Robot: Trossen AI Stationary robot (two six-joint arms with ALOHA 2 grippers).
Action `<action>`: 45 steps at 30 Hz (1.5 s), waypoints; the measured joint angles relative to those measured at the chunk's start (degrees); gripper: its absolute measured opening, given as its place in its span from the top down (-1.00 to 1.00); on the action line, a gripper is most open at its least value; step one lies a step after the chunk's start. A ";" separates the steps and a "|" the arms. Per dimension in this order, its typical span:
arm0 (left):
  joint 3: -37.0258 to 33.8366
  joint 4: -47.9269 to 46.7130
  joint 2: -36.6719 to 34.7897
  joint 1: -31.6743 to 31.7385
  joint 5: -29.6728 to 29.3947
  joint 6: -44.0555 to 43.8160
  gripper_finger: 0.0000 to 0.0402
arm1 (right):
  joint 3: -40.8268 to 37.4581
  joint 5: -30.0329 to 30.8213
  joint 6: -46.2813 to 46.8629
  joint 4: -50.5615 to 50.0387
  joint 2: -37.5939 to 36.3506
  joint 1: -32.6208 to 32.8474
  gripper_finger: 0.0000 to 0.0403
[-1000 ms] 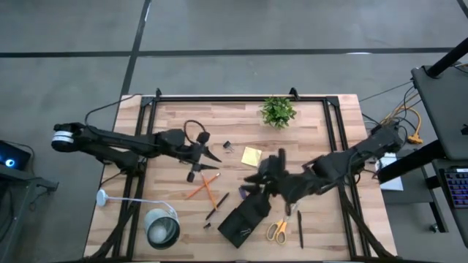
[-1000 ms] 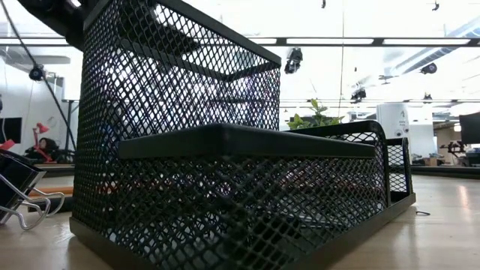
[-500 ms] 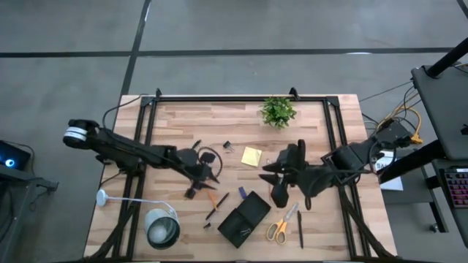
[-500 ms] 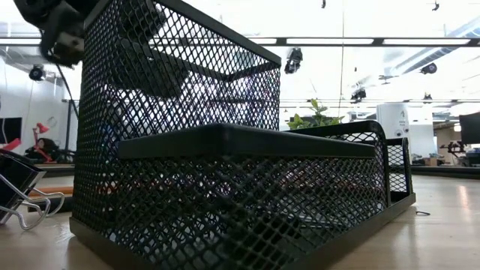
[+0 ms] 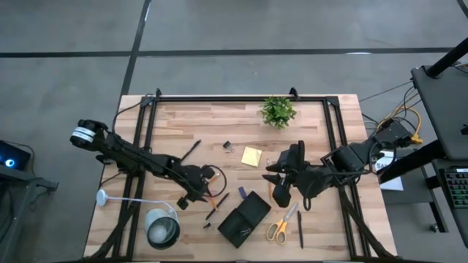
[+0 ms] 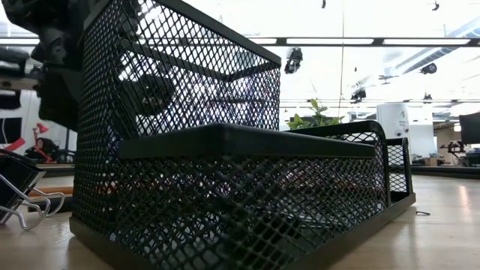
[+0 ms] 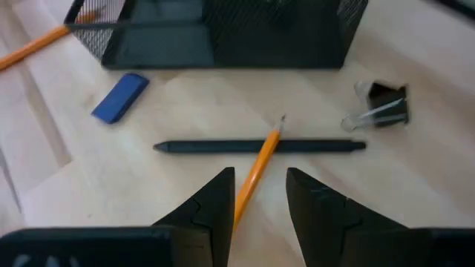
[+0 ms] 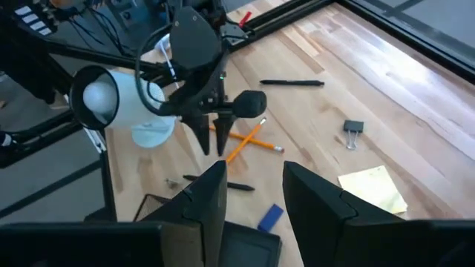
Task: Pick and place office supplies into organizer
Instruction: Put the left top pencil into the desk organizer
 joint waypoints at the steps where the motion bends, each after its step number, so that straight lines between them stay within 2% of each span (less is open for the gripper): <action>1: 0.00 -0.01 0.26 -0.02 -0.56 0.07 0.47 | 0.00 0.00 0.20 0.00 0.00 0.00 0.39; 16: 0.34 0.17 5.03 -0.09 -6.25 0.42 0.47 | 0.00 0.26 4.05 0.09 0.61 0.66 0.40; 45: 0.39 -0.01 7.16 -0.16 -6.45 1.85 0.47 | 0.00 0.52 4.07 0.77 0.66 0.63 0.44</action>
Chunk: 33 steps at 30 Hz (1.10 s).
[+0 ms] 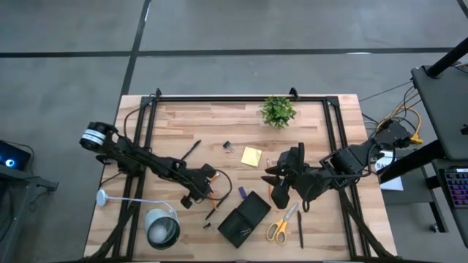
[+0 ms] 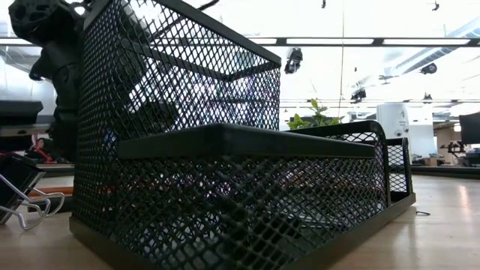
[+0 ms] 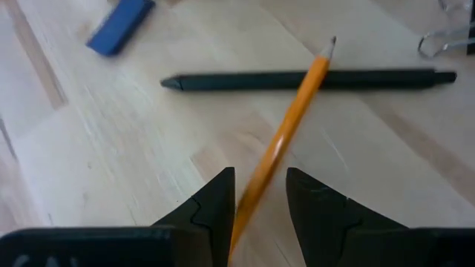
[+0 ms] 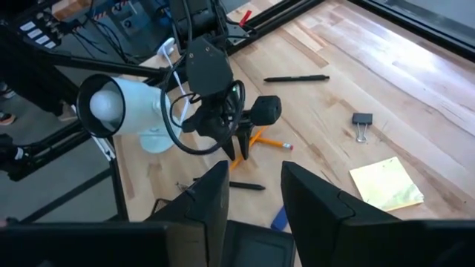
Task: Pick and place office supplies into organizer
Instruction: Put the left top pencil into the desk organizer
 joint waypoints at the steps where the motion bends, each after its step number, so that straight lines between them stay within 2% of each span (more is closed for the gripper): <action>1: 0.02 -0.08 0.19 0.01 0.00 -0.01 0.47 | 0.00 0.04 0.00 0.04 0.02 0.00 0.44; 10: 1.72 1.06 3.27 0.02 0.54 -0.40 0.51 | 0.00 0.39 0.87 0.09 0.02 0.00 0.44; 17: 1.81 0.67 2.93 -0.07 0.90 -0.56 0.93 | 0.00 1.66 0.87 0.09 0.02 0.00 0.47; 26: 2.06 1.75 1.48 0.02 -0.26 -1.49 0.96 | -0.43 2.93 0.68 -0.14 0.02 -0.02 0.46; 33: 4.58 2.03 -5.62 0.07 -9.32 -8.84 0.96 | -0.89 3.10 0.55 -0.37 0.04 -0.12 0.47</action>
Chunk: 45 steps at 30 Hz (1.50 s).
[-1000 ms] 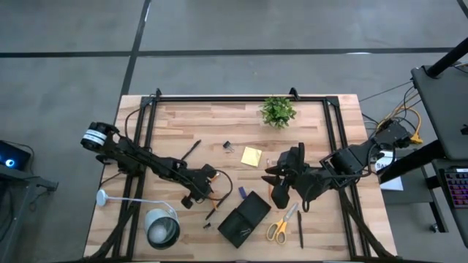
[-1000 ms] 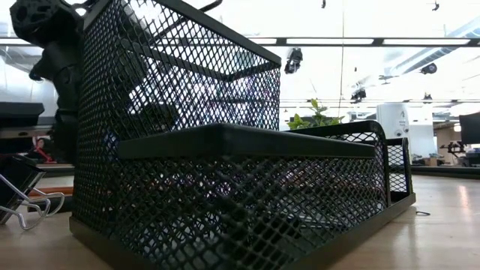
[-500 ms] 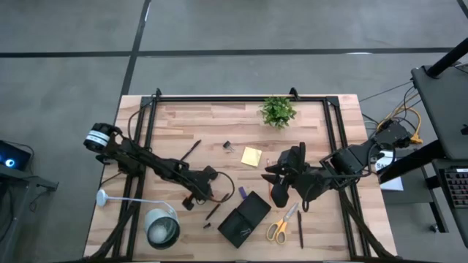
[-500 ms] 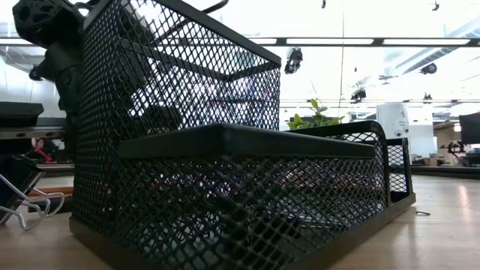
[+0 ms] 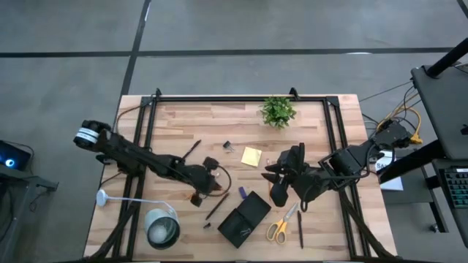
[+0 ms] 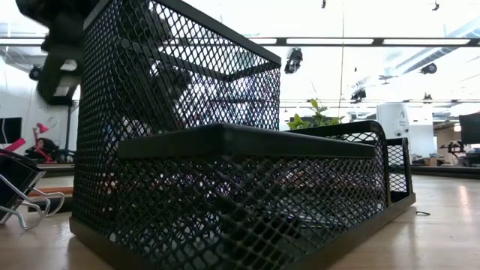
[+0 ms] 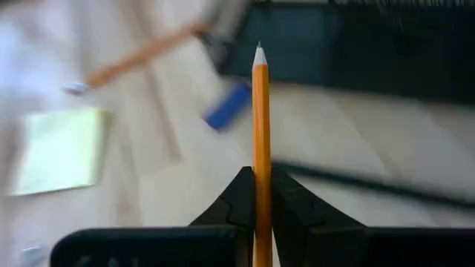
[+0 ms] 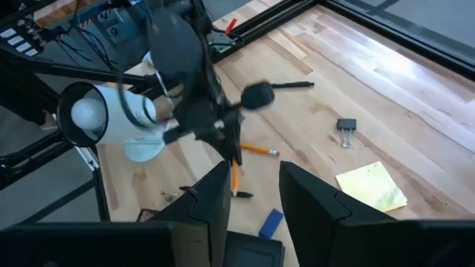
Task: Pick and place office supplies into organizer
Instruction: Put the left top pencil into the desk organizer
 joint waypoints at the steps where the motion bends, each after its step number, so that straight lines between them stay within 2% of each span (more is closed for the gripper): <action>1: 0.47 -0.07 -1.40 0.00 -1.63 -2.38 0.96 | -0.03 0.43 0.05 -0.17 0.00 -0.03 0.47; 5: 1.44 1.20 -7.91 0.36 -5.82 -9.85 0.96 | -0.11 3.62 1.84 -2.91 0.00 -0.04 0.48; 9: 0.62 9.69 -13.75 0.33 -8.15 -16.88 0.96 | -0.24 6.02 4.83 -6.14 0.00 -0.08 0.50; 16: -0.25 21.12 -16.28 -0.37 -9.18 -29.25 0.97 | -0.53 6.29 5.29 -7.69 0.00 -0.06 0.49; 19: -0.32 27.67 -13.73 -1.59 -11.48 -30.77 0.97 | -0.78 6.30 2.52 -7.63 0.00 -0.06 0.51; 23: -0.36 40.61 -7.00 -3.43 -12.26 -30.61 0.97 | -1.69 6.28 -0.48 -7.68 0.00 -0.01 0.53; 32: 2.03 67.16 11.23 -9.76 -12.23 -27.74 0.97 | -3.54 5.75 1.00 -9.54 -0.02 0.14 0.53; 39: 6.57 75.35 20.52 -12.78 -11.88 -27.58 0.97 | -3.54 8.38 9.04 -19.68 -1.61 0.12 0.57; 45: 10.29 76.33 27.12 -14.07 -10.04 -27.68 0.97 | -3.74 13.11 11.67 -20.98 -4.77 -1.31 0.60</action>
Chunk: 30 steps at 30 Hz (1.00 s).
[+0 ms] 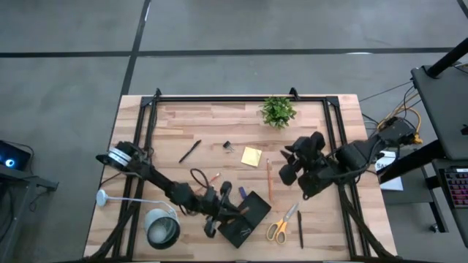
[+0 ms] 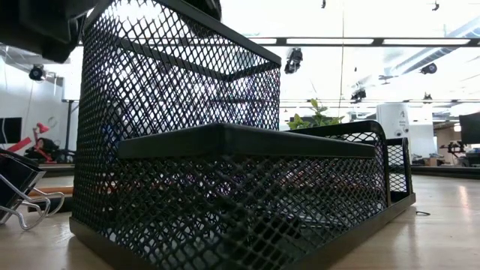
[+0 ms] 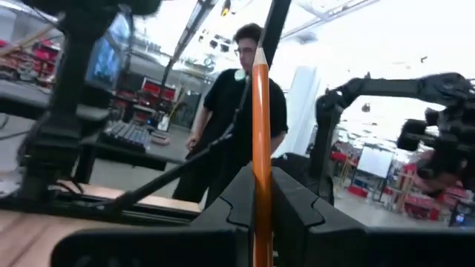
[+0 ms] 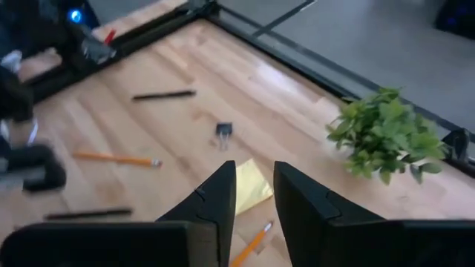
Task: Pick and place office supplies into organizer
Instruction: Put the left top pencil into the desk organizer
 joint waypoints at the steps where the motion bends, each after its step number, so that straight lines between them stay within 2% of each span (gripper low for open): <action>1: 0.40 1.04 0.89 -0.08 -0.05 0.01 0.97 | 0.00 0.14 0.00 0.00 -0.52 -0.51 0.61; 9: 2.35 1.75 5.25 -0.16 0.01 1.00 0.97 | 0.00 0.23 -1.18 0.39 -2.18 -1.33 0.64; 20: 1.94 3.39 11.73 -0.16 0.03 0.29 0.94 | -0.02 -1.70 -1.45 0.69 -0.09 -1.37 0.64; 30: 1.83 3.88 13.29 -0.14 -0.35 -1.56 0.93 | -0.02 -3.47 -1.40 2.44 0.57 -1.35 0.64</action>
